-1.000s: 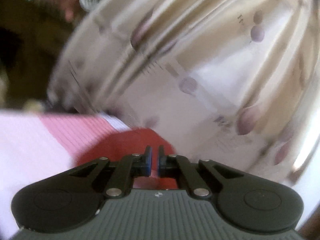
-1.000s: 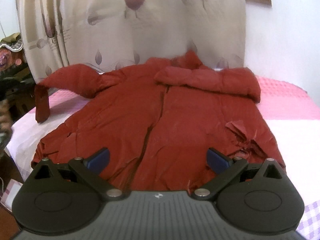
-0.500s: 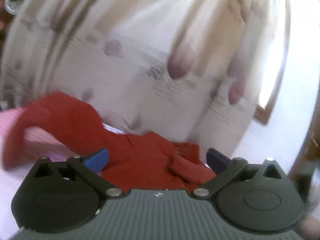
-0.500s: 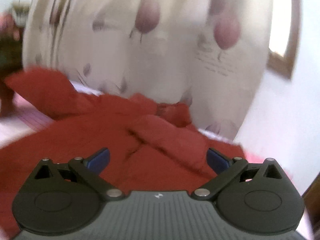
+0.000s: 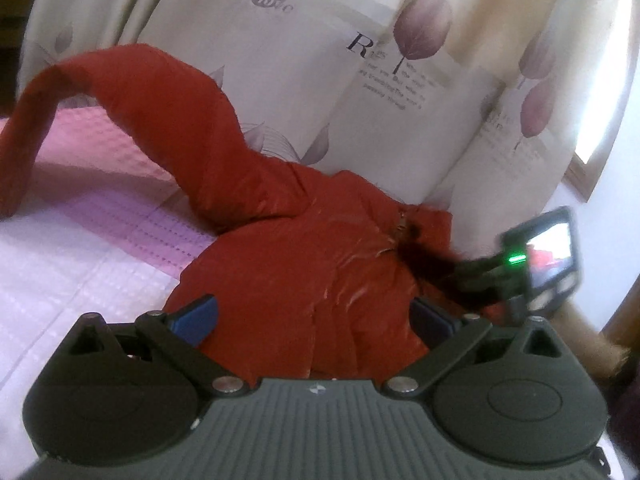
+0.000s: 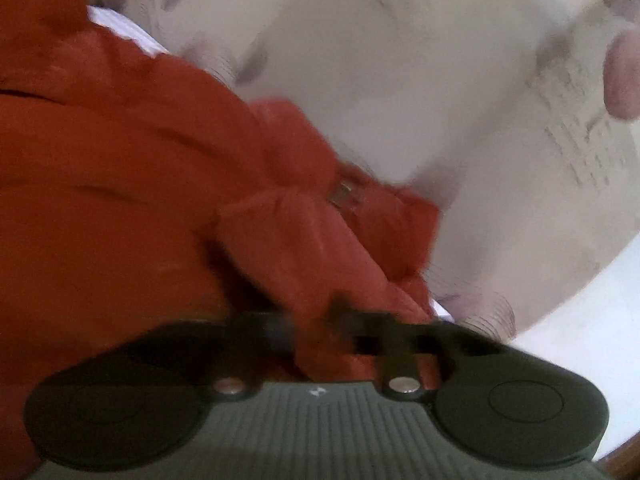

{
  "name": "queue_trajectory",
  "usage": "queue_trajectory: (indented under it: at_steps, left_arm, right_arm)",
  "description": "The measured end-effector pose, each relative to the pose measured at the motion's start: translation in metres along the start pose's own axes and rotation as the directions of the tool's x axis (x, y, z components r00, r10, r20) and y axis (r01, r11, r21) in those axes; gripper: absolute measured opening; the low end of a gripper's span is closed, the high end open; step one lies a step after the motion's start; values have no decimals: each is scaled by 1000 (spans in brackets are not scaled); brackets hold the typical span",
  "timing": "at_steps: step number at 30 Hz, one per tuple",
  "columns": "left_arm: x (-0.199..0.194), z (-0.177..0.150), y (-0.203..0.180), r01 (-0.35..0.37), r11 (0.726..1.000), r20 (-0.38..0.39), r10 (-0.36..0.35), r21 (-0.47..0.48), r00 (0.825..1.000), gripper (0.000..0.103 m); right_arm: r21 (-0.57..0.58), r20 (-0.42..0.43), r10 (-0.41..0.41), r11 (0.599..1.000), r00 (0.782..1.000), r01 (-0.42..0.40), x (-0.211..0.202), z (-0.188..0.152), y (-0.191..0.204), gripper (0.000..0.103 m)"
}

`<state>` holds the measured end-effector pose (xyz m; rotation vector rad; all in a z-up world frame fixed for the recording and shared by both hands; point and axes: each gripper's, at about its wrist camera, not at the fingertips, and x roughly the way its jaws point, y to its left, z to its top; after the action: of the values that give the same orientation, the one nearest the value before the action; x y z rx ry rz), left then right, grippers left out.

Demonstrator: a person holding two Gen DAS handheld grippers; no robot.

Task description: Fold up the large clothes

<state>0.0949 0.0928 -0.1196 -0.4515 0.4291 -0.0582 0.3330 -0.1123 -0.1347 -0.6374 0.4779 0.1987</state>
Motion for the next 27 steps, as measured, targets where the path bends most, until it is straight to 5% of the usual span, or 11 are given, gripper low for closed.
queue_trajectory:
  at_steps: [4, 7, 11, 14, 19, 23, 24, 26, 27]
  left_arm:
    - [2, -4, -6, 0, 999, 0, 0, 48, 1000, 100]
    - [5, -4, -18, -3, 996, 5, 3, 87, 1000, 100]
    - [3, -3, -29, -9, 990, 27, 5, 139, 1000, 101]
    - [-1, -5, -35, -15, 984, 37, 9, 175, 999, 101]
    - [-2, -4, -42, -34, 976, 22, 30, 216, 999, 102]
    - [-8, -1, -48, -26, 970, -2, 27, 242, 1000, 102]
    - [-11, 0, -49, -23, 968, 1, 24, 249, 1000, 103]
    - [-21, 4, -49, -23, 967, 24, 18, 253, 1000, 103]
    - [-27, 6, -48, -32, 967, 45, 22, 254, 999, 103]
  right_arm:
    - [161, 59, -98, 983, 993, 87, -30, -26, -89, 10]
    - [349, 57, -223, 918, 973, 190, -73, -68, -182, 10]
    - [503, -65, -361, 793, 930, 343, -121, -148, -290, 10]
    - [585, -190, -350, 710, 917, 392, -129, -216, -335, 10]
    - [736, -371, -192, 536, 909, 413, -120, -336, -351, 13]
    - [902, -333, -26, 281, 943, 326, -122, -415, -331, 23]
    - [925, -312, -25, 222, 950, 309, -129, -424, -325, 28]
    - [940, -311, -63, 130, 948, 317, -144, -440, -310, 56]
    - [947, -296, -86, 101, 951, 304, -155, -439, -307, 59]
